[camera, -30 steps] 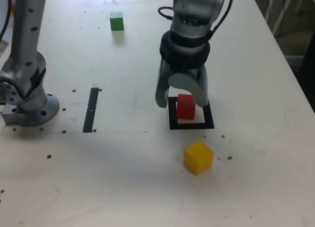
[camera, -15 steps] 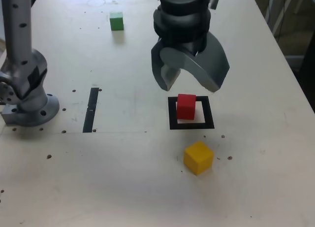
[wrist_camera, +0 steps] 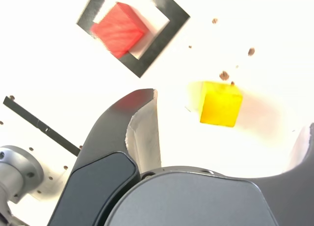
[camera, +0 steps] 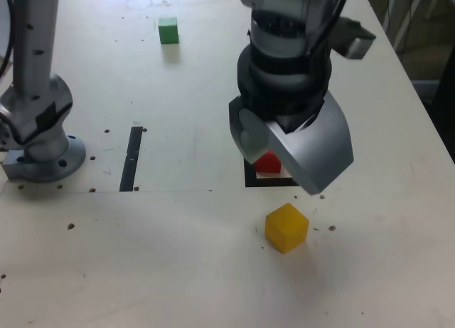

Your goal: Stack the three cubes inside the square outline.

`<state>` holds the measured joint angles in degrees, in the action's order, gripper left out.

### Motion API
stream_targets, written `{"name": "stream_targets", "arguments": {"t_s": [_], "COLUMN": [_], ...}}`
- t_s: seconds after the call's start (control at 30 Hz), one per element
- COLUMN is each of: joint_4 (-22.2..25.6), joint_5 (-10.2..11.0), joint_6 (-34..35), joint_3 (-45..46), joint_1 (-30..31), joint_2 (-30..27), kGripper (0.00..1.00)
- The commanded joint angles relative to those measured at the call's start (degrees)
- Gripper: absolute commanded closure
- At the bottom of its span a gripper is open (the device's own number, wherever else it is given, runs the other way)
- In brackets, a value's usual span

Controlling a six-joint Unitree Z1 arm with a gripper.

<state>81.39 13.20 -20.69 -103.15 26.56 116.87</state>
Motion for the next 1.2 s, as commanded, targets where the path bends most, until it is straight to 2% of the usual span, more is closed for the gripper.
{"name": "stream_targets", "arguments": {"t_s": [0.0, 0.33, 0.47, 0.6, 0.97, 1.17], "joint_4": [0.0, -0.9, -3.6, -6.6, -9.8, -13.6], "joint_5": [0.1, 0.6, 1.0, 0.4, 0.9, 0.9], "joint_6": [-1.4, -3.1, -1.8, -1.4, -2.0, -2.0], "joint_3": [-0.2, 2.9, 6.2, 8.3, 11.0, 13.9], "joint_1": [0.8, 2.1, 2.0, 2.0, 2.0, 2.0], "joint_2": [0.6, 1.5, 1.9, 2.3, 3.2, 4.5], "kGripper": [0.00, 0.01, 0.01, 0.01, 0.01, 0.01]}}
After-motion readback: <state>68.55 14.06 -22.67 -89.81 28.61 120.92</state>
